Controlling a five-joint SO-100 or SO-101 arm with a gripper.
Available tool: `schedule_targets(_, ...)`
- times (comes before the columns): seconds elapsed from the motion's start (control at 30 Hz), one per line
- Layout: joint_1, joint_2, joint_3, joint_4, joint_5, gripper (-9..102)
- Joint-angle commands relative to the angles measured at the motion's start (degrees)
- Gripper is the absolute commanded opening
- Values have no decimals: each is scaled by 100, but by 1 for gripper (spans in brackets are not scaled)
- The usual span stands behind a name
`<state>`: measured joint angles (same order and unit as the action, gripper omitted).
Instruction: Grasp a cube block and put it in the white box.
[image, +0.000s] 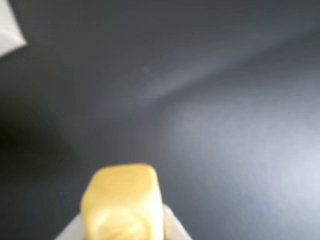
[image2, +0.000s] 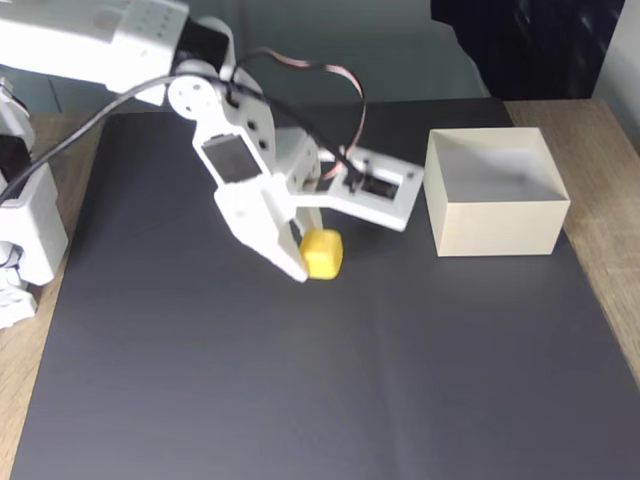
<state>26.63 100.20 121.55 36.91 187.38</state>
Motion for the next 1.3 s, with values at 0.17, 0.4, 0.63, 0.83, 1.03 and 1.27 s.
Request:
schedule_targets(0.17, -563, 888, -1187, 97, -167, 0)
schedule_targets(0.4, -905, 721, -2575, 176, -211, 0)
schedule_targets(0.63, -1081, 97, -3472, -53, -229, 0)
schedule_targets(0.83, -1037, -765, -4184, -264, -202, 0)
schedule_targets(1.03, -967, -1635, -4535, -756, -211, 0)
schedule_targets(1.27, -923, -3059, -5713, -888, -220, 0)
